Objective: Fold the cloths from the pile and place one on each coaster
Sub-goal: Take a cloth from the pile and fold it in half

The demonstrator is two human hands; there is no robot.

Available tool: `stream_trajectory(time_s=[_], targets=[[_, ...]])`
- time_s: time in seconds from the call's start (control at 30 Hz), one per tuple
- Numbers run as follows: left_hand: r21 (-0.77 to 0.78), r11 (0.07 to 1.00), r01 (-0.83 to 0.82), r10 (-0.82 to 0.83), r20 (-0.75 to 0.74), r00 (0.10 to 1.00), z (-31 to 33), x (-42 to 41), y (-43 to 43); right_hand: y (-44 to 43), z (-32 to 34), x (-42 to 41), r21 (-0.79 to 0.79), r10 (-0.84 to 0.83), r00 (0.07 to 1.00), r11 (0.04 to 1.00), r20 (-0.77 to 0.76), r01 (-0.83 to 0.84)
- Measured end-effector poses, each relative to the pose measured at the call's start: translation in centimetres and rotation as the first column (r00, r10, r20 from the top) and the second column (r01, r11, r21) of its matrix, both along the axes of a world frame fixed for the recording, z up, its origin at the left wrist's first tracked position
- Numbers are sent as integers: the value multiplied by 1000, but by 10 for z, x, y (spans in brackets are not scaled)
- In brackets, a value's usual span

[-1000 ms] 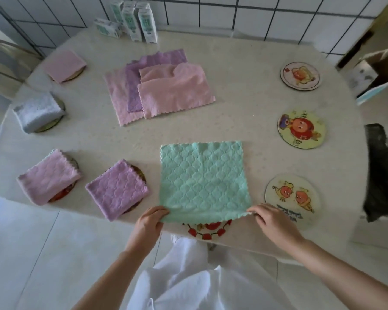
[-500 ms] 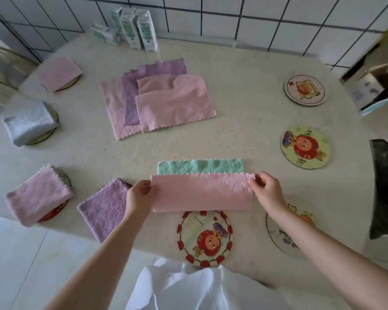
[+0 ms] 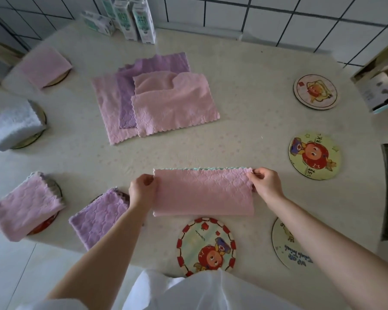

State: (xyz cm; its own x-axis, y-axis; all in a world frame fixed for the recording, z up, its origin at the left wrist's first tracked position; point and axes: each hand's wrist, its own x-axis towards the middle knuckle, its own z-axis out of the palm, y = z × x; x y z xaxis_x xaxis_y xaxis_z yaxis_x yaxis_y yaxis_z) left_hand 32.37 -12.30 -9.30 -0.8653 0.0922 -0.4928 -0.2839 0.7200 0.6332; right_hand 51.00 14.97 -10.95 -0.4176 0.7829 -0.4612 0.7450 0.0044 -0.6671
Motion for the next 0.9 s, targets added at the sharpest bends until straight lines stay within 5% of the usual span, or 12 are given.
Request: stream_trajectory(time_s=[0.9], targets=[[-8,997,83,-83,-108,991,3,18,4,-5,12,2,88,84,996,993,-19,-82]])
